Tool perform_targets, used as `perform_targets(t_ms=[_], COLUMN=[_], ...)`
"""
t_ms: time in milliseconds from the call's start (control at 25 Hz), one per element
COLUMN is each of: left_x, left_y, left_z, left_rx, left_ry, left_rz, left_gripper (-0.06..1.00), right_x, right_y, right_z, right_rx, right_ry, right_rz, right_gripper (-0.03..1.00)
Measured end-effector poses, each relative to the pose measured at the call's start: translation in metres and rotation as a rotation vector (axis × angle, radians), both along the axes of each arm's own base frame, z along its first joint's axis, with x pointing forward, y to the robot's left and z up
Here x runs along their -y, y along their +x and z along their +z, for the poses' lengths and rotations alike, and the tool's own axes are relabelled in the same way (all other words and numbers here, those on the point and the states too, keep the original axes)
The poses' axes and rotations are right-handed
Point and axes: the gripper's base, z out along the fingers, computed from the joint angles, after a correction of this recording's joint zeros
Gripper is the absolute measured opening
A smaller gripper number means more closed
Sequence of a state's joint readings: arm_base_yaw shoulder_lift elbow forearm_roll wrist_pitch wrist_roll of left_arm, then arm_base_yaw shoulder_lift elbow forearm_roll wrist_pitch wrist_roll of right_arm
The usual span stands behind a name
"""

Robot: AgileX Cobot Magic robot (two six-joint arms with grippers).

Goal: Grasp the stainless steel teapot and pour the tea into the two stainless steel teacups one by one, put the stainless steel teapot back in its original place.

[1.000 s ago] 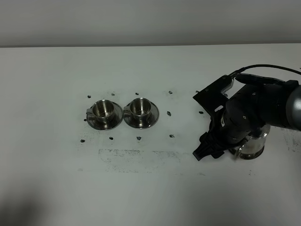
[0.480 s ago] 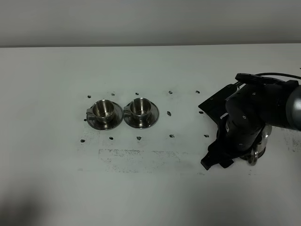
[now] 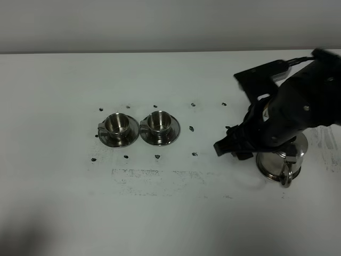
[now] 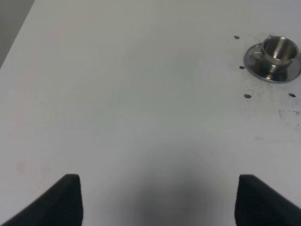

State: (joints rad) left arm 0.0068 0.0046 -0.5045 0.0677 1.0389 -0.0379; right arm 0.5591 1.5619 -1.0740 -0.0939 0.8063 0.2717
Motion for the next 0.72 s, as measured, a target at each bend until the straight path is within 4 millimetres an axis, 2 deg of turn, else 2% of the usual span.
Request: perform_targets(t_ms=[80, 160, 360, 600, 720], left_x=[0.0, 0.0, 0.0, 0.0, 0.0], left_y=[0.0, 0.0, 0.0, 0.0, 0.0], left_z=[0.0, 0.0, 0.0, 0.0, 0.0], left_rx=[0.0, 0.0, 0.0, 0.0, 0.0], left_ry=[0.0, 0.0, 0.0, 0.0, 0.0], left_rz=[0.0, 0.0, 0.0, 0.0, 0.0], left_gripper=[0.65, 0.65, 0.65, 0.65, 0.65], right_x=[0.016, 0.029, 0.062, 0.067, 0.061], right_y=[-0.001, -0.002, 0.0, 0.0, -0.007], right_z=[0.015, 0.021, 0.021, 0.02, 0.006], right_rx=[0.015, 0.009, -0.054, -0.078, -0.136], right_ry=[0.023, 0.01, -0.053, -0.043, -0.009], right_rz=[-0.094, -0.169, -0.366, -0.418, -0.39], right_gripper=[0.55, 0.55, 0.55, 0.55, 0.55])
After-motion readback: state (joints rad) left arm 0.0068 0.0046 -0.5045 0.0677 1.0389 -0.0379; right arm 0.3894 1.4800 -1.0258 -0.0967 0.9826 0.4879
